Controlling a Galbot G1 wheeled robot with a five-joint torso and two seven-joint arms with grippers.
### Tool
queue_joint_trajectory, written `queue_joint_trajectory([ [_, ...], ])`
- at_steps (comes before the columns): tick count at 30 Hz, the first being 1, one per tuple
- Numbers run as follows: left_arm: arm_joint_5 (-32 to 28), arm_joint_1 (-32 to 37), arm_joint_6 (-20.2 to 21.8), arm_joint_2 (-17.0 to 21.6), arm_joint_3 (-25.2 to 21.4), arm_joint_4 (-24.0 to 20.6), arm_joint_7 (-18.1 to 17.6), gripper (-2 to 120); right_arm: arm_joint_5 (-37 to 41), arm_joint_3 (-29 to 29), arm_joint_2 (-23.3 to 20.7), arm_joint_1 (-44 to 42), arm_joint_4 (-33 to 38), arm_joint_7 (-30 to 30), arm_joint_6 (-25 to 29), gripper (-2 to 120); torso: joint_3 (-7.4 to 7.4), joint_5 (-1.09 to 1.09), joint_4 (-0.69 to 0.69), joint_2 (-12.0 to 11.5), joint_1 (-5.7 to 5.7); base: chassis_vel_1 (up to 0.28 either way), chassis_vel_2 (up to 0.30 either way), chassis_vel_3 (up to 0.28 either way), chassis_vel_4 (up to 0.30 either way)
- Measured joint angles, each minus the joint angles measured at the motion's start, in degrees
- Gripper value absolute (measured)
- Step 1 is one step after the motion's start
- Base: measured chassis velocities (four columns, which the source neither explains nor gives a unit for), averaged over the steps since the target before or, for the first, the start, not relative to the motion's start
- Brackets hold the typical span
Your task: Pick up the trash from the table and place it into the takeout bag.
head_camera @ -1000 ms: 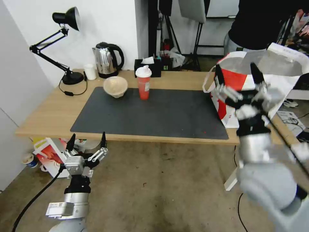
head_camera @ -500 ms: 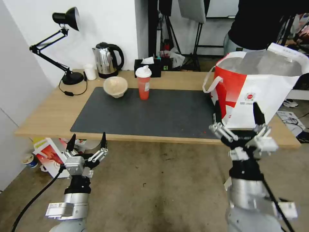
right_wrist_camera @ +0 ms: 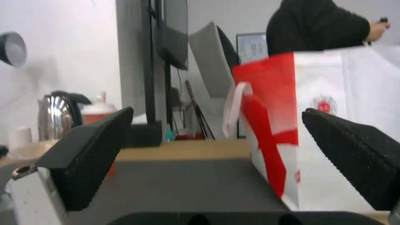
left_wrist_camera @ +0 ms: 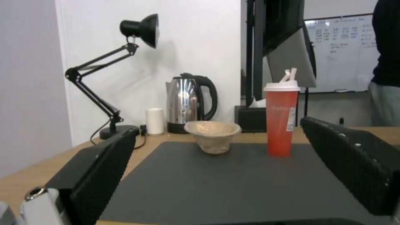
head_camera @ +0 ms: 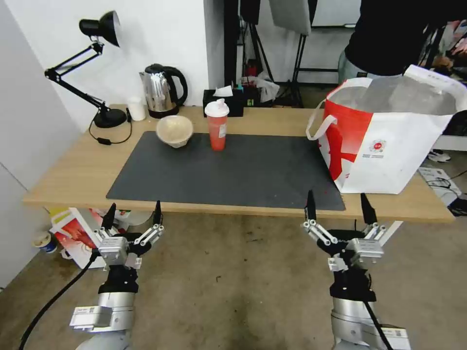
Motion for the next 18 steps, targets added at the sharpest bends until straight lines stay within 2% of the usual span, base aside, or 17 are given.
queue_joint_trajectory([
  [18,0.6,0.9,-0.2,-0.5,0.3,-0.3,0.2,99,1.3,-0.9,0.0,-3.0,-0.6,2.6,-3.4,100,0.00,0.00,-0.01,0.0,0.00,0.000,0.000,0.000,0.000],
])
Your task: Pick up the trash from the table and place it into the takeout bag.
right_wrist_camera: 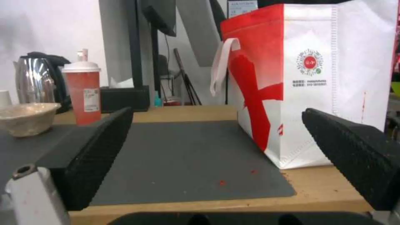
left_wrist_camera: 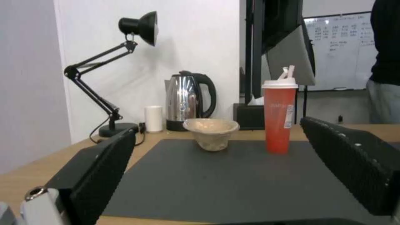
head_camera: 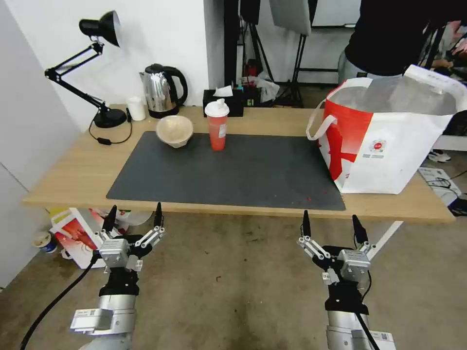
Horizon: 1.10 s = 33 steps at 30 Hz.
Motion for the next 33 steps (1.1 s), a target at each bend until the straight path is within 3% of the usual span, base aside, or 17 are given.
queue_joint_trajectory([
  [33,0.3,0.8,-0.3,0.4,-0.1,-0.1,1.2,99,0.6,-0.2,0.3,0.5,-0.8,-0.2,-0.2,100,0.00,0.00,0.00,0.0,0.00,0.000,0.000,0.000,0.000],
])
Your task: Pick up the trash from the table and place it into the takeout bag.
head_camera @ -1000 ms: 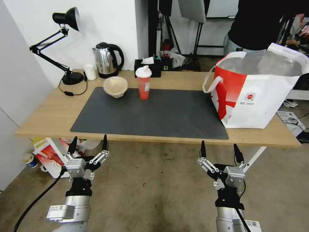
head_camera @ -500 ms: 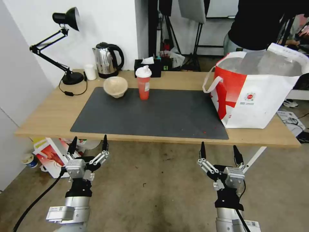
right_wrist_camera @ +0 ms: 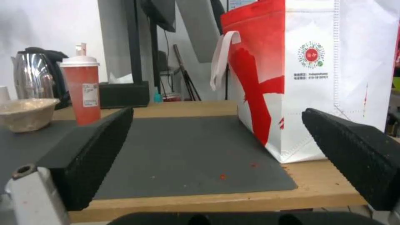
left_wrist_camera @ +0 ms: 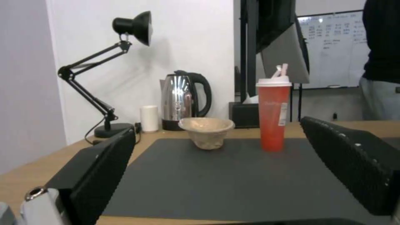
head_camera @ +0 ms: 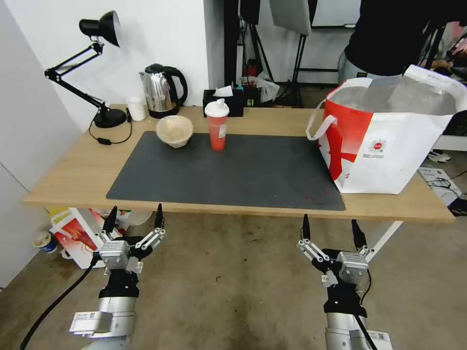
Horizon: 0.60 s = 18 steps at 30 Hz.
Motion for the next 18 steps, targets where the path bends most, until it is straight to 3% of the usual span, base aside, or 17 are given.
queue_joint_trajectory([
  [18,0.9,0.8,-0.2,0.3,-0.2,-0.1,2.0,99,0.0,0.2,-0.4,-0.1,0.1,0.0,0.0,100,0.00,0.00,0.00,0.0,0.00,0.000,0.000,0.000,0.000],
])
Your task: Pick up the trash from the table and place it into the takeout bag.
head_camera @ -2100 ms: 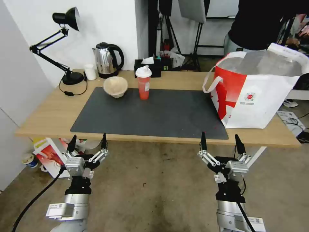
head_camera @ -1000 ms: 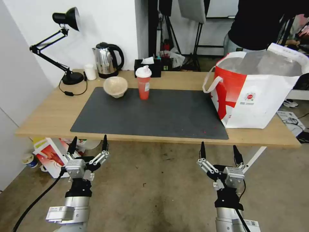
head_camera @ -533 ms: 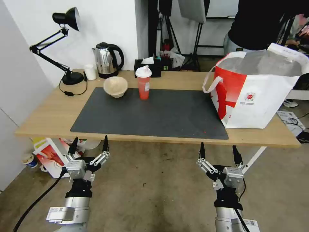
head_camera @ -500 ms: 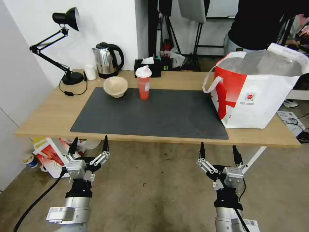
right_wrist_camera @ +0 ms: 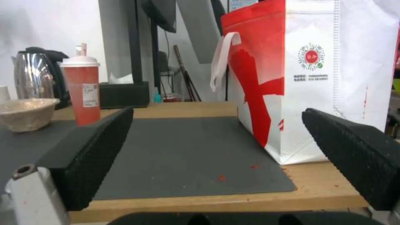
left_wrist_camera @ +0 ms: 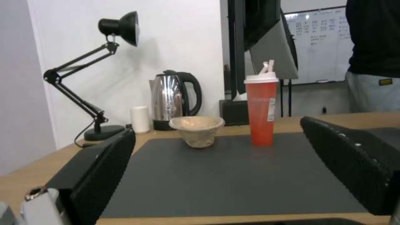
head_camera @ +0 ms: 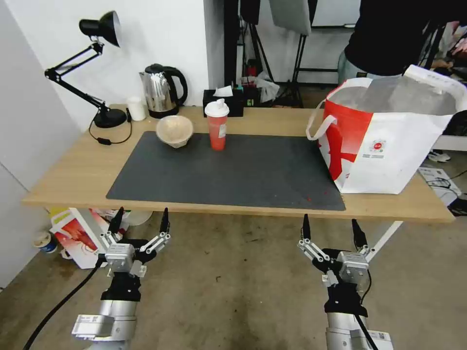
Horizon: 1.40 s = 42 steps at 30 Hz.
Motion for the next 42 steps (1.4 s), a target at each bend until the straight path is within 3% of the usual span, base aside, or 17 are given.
queue_joint_trajectory([
  [4,0.0,0.0,-0.1,0.0,0.0,0.0,0.0,99,0.3,0.0,-0.1,0.1,0.2,-0.4,0.0,100,0.00,0.00,-0.01,0.0,0.01,0.000,0.000,0.000,0.000],
  [8,0.0,0.0,-0.7,0.0,0.0,0.0,0.0,99,3.7,-0.1,-1.1,1.6,1.9,-4.4,0.7,100,0.00,0.01,-0.01,0.0,0.01,0.000,0.000,0.000,0.000],
  [12,0.0,-0.1,-0.8,-0.1,-0.1,0.2,-0.1,99,14.7,0.9,-5.8,7.0,6.3,-17.0,-1.0,100,0.00,-0.01,0.00,0.0,0.00,0.000,0.000,0.000,0.000],
  [13,0.0,-0.1,-0.8,-0.1,-0.1,0.2,-0.1,99,14.7,0.9,-5.8,7.0,6.3,-17.0,-1.0,100,0.00,-0.01,0.00,0.0,0.00,0.000,0.000,0.000,0.000],
  [16,0.4,-0.1,-0.8,-0.4,0.0,0.2,-0.1,99,27.2,0.5,-10.6,12.9,7.2,-24.2,-4.1,100,0.00,-0.01,0.00,0.0,0.01,0.000,0.000,0.000,0.000],
  [20,0.9,0.2,-0.8,-0.7,0.1,0.2,-0.1,99,35.9,0.0,-13.4,19.0,6.9,-28.5,-6.4,100,0.01,0.00,0.01,0.0,0.00,0.000,0.000,0.000,0.000],
  [24,1.2,0.1,-0.7,-0.9,0.2,0.0,0.0,99,51.5,-1.6,-16.9,32.2,4.9,-33.9,-12.0,100,0.01,0.01,-0.01,0.0,0.00,0.000,0.000,0.000,0.000],
  [26,1.2,0.1,-0.6,-0.9,0.2,-0.1,0.1,99,54.6,-2.1,-17.4,35.2,4.6,-33.9,-14.0,100,0.01,0.00,0.01,0.0,0.01,0.000,0.000,0.000,0.000],
  [28,1.3,0.0,-0.5,-0.9,0.5,0.0,0.2,99,60.5,-3.5,-18.3,42.6,3.4,-32.4,-19.4,100,0.01,0.00,0.01,0.0,0.01,0.000,0.000,0.000,0.000],
  [34,1.2,-0.6,-0.4,-0.9,0.7,0.7,0.3,99,66.3,-9.6,-17.8,58.0,-1.9,-27.9,-31.2,100,0.01,0.00,-0.01,0.0,0.01,0.000,0.000,0.000,0.000],
  [38,0.9,-1.1,-0.1,-0.7,0.6,1.3,0.2,99,68.5,-15.2,-15.1,67.5,-6.4,-24.9,-33.5,100,0.01,0.00,0.03,0.0,0.01,0.000,0.000,0.000,0.000],
  [42,0.7,-1.4,0.0,-0.7,0.5,1.7,0.2,99,68.9,-17.3,-13.9,70.9,-8.8,-22.9,-34.6,100,0.01,-0.02,0.01,0.0,0.01,0.000,0.000,0.000,0.000],
])
